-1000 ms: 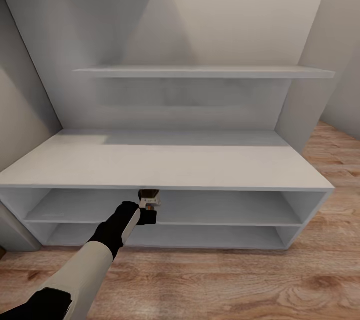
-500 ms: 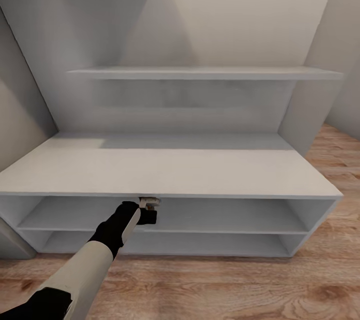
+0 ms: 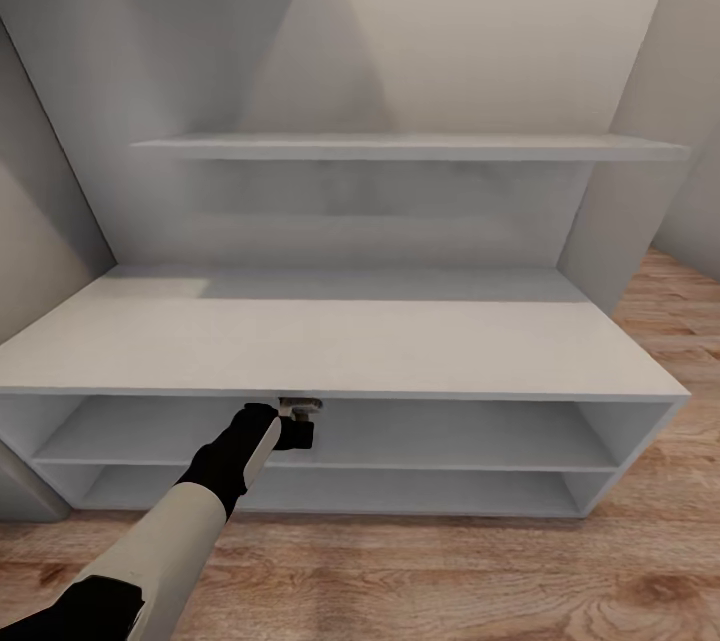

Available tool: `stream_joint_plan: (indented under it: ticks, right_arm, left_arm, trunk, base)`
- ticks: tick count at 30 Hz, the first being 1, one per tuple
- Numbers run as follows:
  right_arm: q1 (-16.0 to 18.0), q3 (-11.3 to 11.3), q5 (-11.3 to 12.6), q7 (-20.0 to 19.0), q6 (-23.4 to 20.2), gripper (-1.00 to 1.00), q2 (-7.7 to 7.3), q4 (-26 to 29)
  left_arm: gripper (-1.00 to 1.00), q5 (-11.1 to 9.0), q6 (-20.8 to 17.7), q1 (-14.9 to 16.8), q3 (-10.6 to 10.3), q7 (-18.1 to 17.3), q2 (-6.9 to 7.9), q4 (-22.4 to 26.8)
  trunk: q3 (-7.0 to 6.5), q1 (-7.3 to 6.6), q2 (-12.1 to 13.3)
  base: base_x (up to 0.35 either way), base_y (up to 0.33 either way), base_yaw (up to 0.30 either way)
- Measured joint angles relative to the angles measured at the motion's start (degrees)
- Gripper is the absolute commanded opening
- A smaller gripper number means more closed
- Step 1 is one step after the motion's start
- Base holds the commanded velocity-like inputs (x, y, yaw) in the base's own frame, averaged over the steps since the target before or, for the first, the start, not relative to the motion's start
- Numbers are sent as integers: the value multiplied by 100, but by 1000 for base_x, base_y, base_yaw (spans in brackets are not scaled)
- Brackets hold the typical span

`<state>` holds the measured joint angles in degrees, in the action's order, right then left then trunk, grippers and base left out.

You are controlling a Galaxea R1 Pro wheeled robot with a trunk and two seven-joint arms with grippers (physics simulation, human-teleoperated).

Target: Pick up the two gym shoes and the two sandals from the corridor floor and place them onto the hallstand (shoe rack) in the corridor, making sure they are on the rack and not on the floor. Arrange them so the two gym shoes are next to each other and the two sandals are next to each other.

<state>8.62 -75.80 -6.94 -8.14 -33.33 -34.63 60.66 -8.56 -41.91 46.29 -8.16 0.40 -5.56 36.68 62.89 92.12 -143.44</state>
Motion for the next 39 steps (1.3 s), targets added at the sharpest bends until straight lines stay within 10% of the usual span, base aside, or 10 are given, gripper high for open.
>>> stream_joint_plan:
  ticks: [6, 7, 39]
  right_arm:
    - [0, 0, 0, 0, 0, -100, 0, 0]
    - [0, 0, 0, 0, 0, -100, 0, 2]
    - [0, 0, -1, 0, 0, -100, 0, 1]
  left_arm:
    - [-100, -7, -3, 0, 7, 0, 0, -7]
    - [100, -8, -3, 0, 8, 0, 0, -6]
    - [100, 10, -3, 0, 0, -1, 0, 0]
  trunk:
    - [0, 0, 0]
    - [0, 0, 0]
    - [0, 4, 0]
  base:
    - [0, 0, 0]
    - [0, 0, 0]
    - [-188, 0, 0]
